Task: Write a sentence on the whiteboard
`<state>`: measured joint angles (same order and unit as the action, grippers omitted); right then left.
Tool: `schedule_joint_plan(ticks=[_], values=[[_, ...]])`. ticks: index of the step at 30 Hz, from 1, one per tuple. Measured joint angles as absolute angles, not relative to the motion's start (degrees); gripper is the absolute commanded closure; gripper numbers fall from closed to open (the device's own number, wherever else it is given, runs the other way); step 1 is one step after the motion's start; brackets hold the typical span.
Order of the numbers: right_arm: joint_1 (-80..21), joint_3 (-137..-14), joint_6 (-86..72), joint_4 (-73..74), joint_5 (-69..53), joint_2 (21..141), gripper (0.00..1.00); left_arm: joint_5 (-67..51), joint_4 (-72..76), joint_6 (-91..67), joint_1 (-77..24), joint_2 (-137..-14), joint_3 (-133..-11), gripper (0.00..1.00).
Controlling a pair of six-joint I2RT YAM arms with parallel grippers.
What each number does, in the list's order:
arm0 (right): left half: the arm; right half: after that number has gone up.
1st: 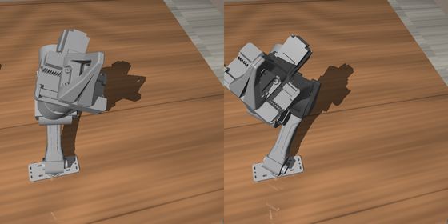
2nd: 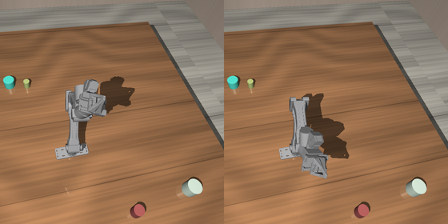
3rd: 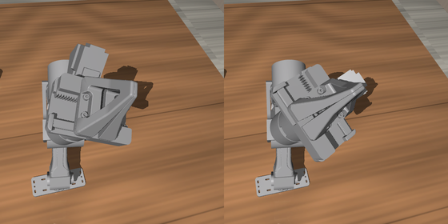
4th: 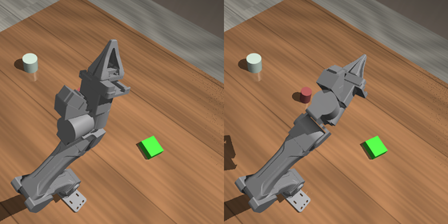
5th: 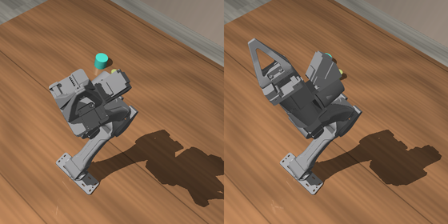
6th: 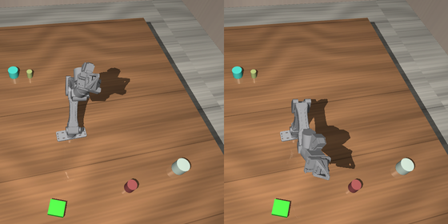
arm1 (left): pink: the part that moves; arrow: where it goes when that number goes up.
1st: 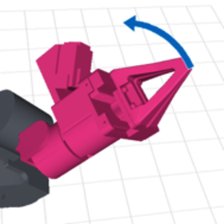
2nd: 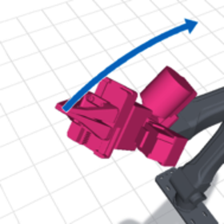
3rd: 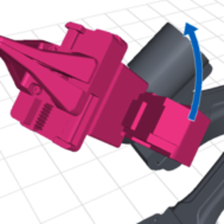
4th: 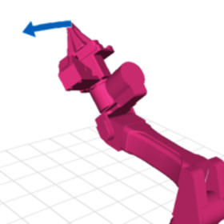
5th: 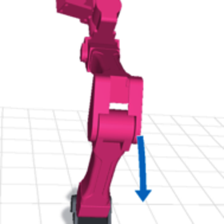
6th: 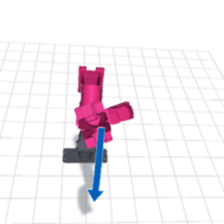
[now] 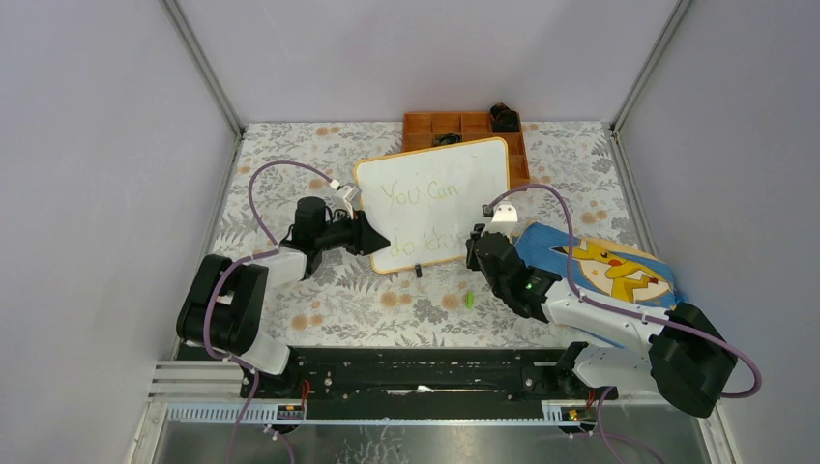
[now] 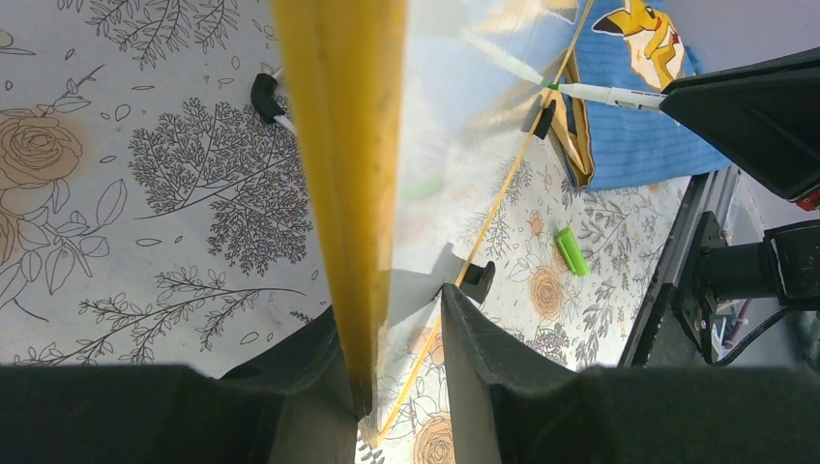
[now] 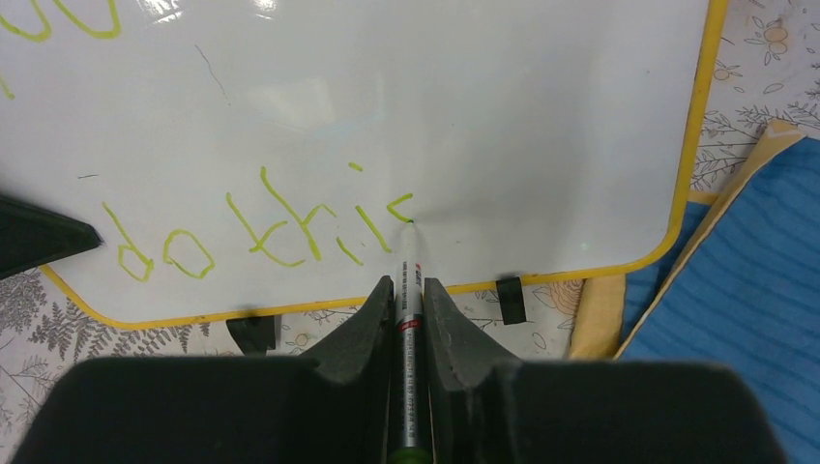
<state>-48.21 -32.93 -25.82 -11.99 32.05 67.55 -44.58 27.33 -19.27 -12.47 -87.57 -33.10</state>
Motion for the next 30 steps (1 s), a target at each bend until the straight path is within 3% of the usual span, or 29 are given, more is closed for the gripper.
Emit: schedule_joint_plan(ticks=[30], values=[[-48.18, -32.88, -26.39, -9.58, 30.37, 68.38, 1.0, -43.88, 26.24, -18.33, -12.82, -87.53, -33.1, 0.6]])
